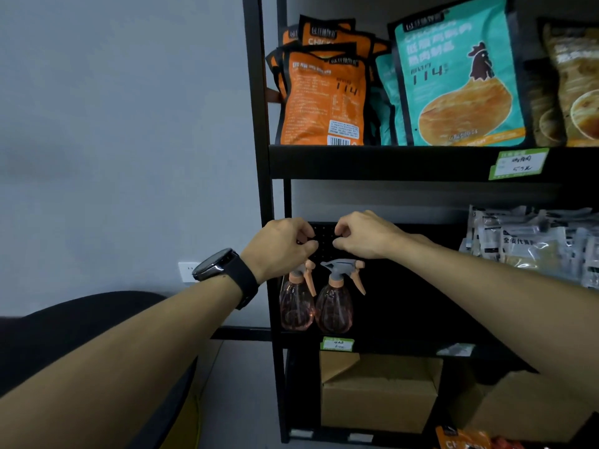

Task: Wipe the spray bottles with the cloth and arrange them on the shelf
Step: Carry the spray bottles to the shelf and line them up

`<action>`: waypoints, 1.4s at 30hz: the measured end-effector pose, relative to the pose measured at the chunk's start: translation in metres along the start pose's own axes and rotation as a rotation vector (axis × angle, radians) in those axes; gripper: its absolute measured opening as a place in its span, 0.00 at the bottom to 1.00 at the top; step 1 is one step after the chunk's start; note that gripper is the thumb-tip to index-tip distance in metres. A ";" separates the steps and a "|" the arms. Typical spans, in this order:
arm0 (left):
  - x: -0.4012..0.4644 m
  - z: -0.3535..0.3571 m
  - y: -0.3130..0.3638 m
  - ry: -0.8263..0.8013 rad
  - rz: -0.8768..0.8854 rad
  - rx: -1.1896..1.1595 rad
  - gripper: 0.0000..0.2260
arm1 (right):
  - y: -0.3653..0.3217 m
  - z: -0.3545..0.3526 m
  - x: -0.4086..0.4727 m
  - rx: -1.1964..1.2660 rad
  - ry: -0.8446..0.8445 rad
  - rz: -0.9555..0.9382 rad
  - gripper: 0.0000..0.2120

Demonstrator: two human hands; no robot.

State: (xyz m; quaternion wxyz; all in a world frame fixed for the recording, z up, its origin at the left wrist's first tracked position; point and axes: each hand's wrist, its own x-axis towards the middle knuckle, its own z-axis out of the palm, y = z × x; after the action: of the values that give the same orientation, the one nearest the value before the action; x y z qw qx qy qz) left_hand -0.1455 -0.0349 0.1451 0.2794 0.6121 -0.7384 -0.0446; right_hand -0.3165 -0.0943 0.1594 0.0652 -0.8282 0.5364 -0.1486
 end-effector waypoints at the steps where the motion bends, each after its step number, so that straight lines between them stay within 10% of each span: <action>1: -0.002 -0.005 0.001 0.012 0.004 0.009 0.12 | -0.005 -0.004 -0.002 0.003 0.013 -0.010 0.14; 42: -0.220 -0.214 -0.134 0.359 -0.483 0.284 0.11 | -0.315 0.035 -0.034 0.135 -0.069 -0.627 0.14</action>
State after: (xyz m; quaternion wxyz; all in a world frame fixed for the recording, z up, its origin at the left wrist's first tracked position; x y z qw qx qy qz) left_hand 0.0933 0.1952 0.1919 0.2983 0.8005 -0.5097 0.1025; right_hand -0.0444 0.0661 0.2043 0.0890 -0.9515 0.2416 -0.1685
